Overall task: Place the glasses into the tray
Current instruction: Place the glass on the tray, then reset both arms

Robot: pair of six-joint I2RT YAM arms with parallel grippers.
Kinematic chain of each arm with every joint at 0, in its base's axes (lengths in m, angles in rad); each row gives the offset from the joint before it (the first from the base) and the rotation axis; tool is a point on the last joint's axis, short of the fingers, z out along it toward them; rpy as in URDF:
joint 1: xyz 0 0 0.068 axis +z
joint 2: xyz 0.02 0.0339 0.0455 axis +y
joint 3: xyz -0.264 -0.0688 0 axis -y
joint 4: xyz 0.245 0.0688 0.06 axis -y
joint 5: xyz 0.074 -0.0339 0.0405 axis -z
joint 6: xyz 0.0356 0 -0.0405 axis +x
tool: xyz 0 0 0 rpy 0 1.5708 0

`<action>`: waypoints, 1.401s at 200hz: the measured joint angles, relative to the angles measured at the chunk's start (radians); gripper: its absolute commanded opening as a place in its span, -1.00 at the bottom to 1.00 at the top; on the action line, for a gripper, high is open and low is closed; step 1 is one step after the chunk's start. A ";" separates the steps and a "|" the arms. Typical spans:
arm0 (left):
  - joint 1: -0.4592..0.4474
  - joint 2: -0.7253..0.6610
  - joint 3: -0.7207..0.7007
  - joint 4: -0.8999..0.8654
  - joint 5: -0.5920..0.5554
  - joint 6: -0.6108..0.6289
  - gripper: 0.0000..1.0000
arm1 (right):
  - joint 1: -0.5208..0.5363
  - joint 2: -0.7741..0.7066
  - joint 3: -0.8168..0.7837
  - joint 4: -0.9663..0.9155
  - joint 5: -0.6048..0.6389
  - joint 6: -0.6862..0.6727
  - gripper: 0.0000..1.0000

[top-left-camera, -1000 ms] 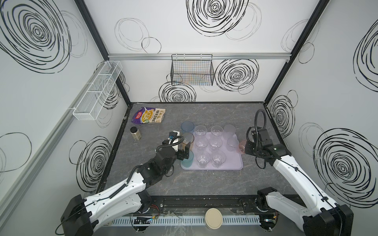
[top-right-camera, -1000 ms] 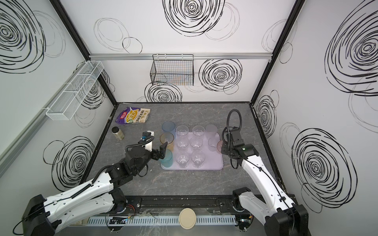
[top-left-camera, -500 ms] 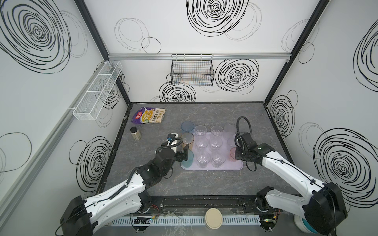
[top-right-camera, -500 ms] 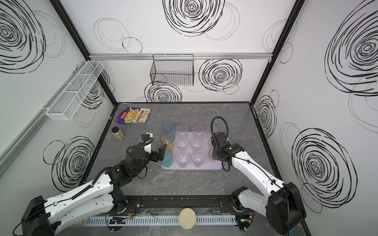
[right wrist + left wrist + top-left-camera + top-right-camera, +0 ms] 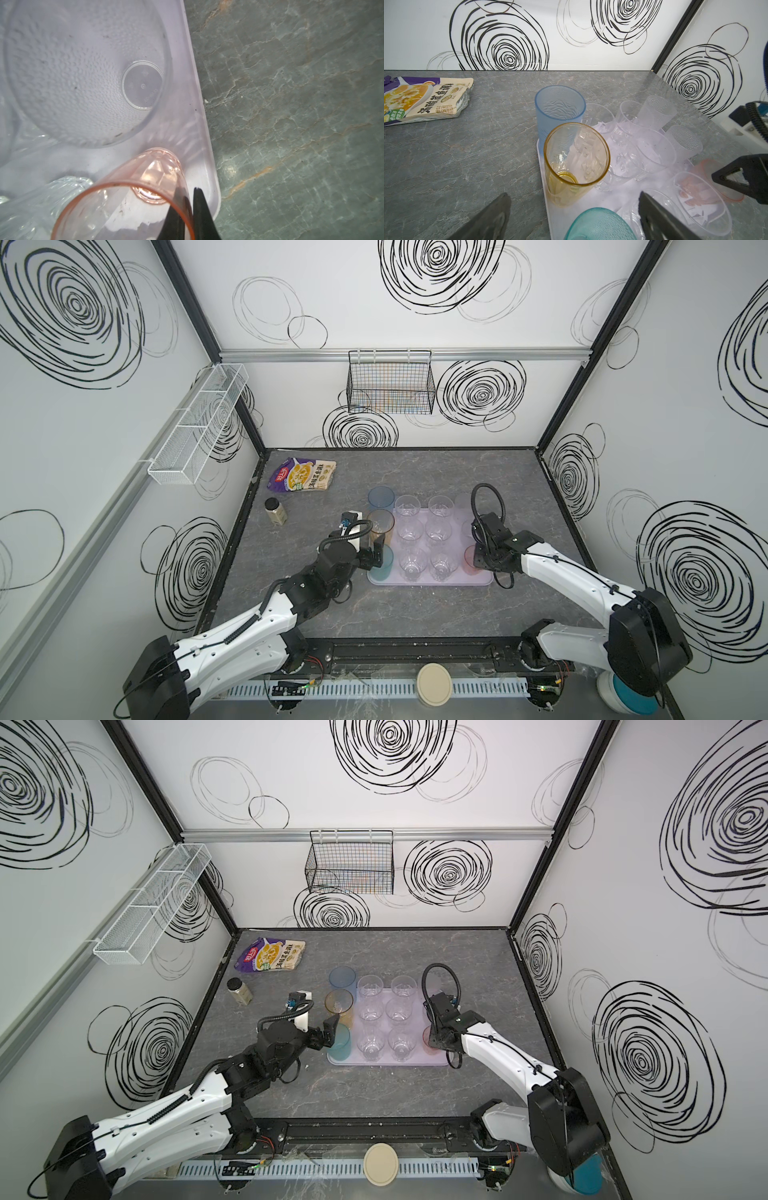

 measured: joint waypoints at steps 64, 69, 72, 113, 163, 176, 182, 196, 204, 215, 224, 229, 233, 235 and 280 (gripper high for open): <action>0.000 0.000 0.000 0.002 0.000 0.000 0.97 | 0.000 0.000 0.000 0.001 0.005 0.010 -0.59; 0.000 0.000 0.000 0.002 0.000 0.000 0.97 | 0.000 0.000 0.000 0.001 0.006 0.013 -0.56; 0.000 0.000 0.000 0.002 0.000 0.000 0.97 | 0.000 0.000 0.001 0.000 0.008 0.010 -0.55; 0.000 -0.014 0.000 -0.010 -0.004 0.003 0.99 | 0.000 -0.037 0.065 -0.047 0.040 0.001 -0.24; 0.013 -0.084 0.038 -0.050 -0.050 0.043 0.98 | -0.029 -0.123 0.228 -0.050 0.126 -0.048 0.06; 0.049 -0.086 0.051 -0.046 -0.058 0.063 0.97 | -0.099 -0.124 0.277 -0.021 0.132 -0.067 0.22; 0.075 -0.082 0.058 -0.037 -0.063 0.075 0.96 | -0.143 -0.125 0.292 0.010 0.140 -0.074 0.28; 0.146 -0.067 0.063 0.012 -0.086 0.106 0.93 | -0.259 -0.136 0.286 0.118 0.153 -0.087 0.55; 0.194 -0.053 0.057 0.068 -0.111 0.133 0.93 | -0.310 -0.150 0.254 0.203 0.168 -0.093 0.62; 0.275 -0.030 0.030 0.174 -0.153 0.165 0.95 | -0.363 -0.186 0.153 0.370 0.209 -0.137 0.68; 0.352 -0.008 -0.004 0.262 -0.185 0.174 0.96 | -0.378 -0.220 0.039 0.517 0.250 -0.175 0.67; 0.404 0.010 -0.026 0.307 -0.213 0.173 0.96 | -0.382 -0.232 -0.018 0.585 0.274 -0.195 0.68; 0.437 0.023 -0.040 0.333 -0.233 0.172 0.96 | -0.384 -0.238 -0.063 0.639 0.292 -0.213 0.68; 0.448 0.029 -0.045 0.342 -0.240 0.171 0.96 | -0.387 -0.239 -0.089 0.670 0.304 -0.226 0.68; 0.508 0.205 -0.212 0.645 -0.431 0.221 0.95 | -0.487 -0.161 -0.317 0.986 0.427 -0.302 0.68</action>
